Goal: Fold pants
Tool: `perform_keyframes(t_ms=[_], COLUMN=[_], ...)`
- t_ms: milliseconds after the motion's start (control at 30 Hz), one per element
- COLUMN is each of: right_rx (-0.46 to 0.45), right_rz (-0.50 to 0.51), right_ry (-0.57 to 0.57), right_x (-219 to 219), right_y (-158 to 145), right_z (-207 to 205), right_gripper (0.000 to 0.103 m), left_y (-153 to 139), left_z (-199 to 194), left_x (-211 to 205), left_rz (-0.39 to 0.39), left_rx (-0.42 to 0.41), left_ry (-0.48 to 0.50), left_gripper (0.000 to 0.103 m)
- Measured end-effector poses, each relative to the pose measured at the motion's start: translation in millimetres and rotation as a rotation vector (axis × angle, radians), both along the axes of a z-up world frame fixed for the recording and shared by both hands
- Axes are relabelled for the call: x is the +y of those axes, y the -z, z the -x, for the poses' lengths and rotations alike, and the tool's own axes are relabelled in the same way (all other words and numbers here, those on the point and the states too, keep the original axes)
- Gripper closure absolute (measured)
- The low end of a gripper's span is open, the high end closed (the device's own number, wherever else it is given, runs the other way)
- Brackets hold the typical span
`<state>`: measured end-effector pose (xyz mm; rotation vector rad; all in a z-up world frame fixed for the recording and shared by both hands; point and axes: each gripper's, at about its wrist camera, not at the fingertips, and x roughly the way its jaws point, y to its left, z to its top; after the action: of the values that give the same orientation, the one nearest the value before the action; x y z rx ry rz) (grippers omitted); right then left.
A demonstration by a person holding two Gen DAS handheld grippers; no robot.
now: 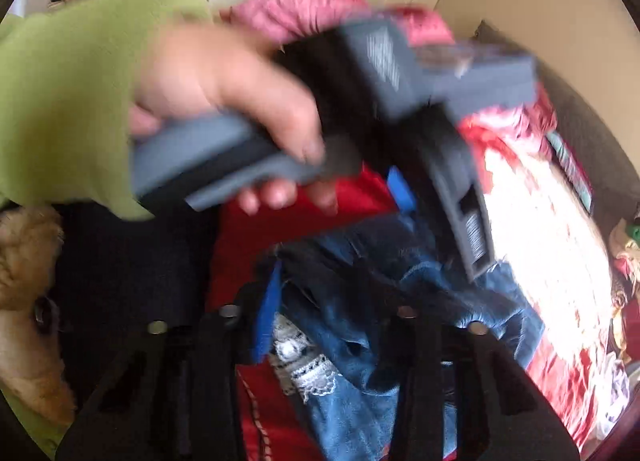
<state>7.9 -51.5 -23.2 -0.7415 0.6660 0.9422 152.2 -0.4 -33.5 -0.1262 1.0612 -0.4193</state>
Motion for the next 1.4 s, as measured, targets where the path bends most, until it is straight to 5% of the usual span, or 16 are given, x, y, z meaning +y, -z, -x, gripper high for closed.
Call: perform_keyframes(t_ms=[67,200,533,1133,1400], right_rx=[0.067,0.111,0.197,0.181,0.133], right_rz=[0.011,-0.001,-0.117,-0.280,-0.390], right_ry=[-0.014,-0.067,0.047,0.160,0.370], right_x=[1,-10,-23,-70,-120], right_y=[9,7,20,-30,-48], right_z=[1,17,5,5,-8], right_gripper=[0.095,0.096,0.093,0.056,0.038], left_y=[1,4,-3,-26,-44], left_z=[0,1,10,30,49], left_x=[0,-2,-6,-8,-8], left_rz=[0.000,-0.007,-0.017,-0.019,-0.052], left_rx=[0.003,0.000,-0.048,-0.116,-0.190], left_ry=[-0.001,-0.002,-0.021,-0.034,-0.047], left_gripper=[0.041,0.036,0.034,0.031,0.023])
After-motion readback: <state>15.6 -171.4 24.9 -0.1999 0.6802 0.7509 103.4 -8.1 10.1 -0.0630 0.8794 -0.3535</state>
